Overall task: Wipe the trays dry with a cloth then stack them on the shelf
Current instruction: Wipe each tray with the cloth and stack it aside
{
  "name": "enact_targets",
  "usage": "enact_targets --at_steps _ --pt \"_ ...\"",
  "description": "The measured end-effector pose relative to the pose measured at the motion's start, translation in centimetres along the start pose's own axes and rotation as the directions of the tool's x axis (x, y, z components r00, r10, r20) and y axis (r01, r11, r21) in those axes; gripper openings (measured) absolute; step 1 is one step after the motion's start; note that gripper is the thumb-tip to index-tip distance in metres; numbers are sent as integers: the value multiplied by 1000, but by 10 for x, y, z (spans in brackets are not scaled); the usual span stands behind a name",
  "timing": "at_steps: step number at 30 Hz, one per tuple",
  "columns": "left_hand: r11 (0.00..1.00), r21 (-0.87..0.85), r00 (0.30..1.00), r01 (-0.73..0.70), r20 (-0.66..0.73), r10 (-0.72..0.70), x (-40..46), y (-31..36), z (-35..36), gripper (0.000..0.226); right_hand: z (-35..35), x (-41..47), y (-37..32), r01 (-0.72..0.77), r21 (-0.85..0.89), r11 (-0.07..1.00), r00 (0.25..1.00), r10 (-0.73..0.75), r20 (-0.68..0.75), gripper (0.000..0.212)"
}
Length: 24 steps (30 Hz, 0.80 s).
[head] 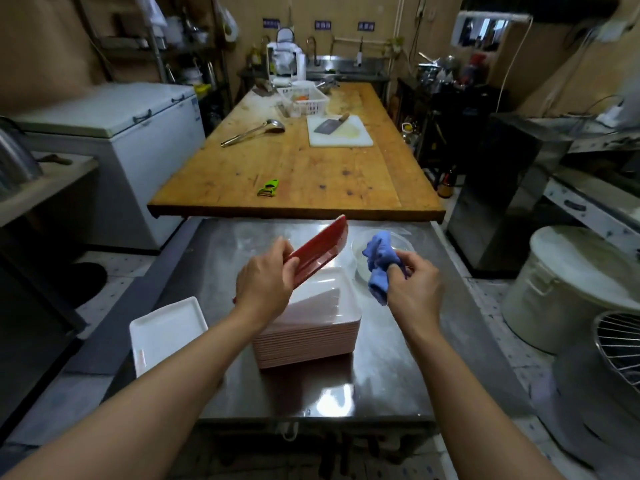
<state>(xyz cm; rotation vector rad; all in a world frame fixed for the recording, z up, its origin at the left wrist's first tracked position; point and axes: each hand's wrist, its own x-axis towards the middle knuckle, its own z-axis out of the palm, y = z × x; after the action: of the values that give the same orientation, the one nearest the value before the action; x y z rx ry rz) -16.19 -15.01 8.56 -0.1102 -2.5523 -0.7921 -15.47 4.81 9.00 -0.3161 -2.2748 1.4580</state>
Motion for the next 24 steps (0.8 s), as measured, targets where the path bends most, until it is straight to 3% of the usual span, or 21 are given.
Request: enact_targets --at_steps 4,8,12,16,21,24 --pt "916 -351 979 192 3 -204 4 11 -32 14 2 -1 -37 148 61 987 988 -144 -60 20" --pt "702 -615 926 359 143 -348 -5 19 -57 18 13 -7 -81 397 80 914 917 -394 -60 19" --pt "613 -694 911 377 160 -379 -12 24 -74 18 32 -17 -109 561 8 828 828 -561 7 18" --pt "600 -703 906 383 157 -394 -18 25 -86 17 50 -30 -125 661 89 745 729 -665 160 34" --pt "587 -719 896 371 113 -429 -23 25 -96 18 60 -35 -127 720 -49 693 682 -693 233 34" --pt "531 -762 882 371 109 -459 -26 25 -100 18 56 -31 -120 693 -39 720 709 -672 213 39"
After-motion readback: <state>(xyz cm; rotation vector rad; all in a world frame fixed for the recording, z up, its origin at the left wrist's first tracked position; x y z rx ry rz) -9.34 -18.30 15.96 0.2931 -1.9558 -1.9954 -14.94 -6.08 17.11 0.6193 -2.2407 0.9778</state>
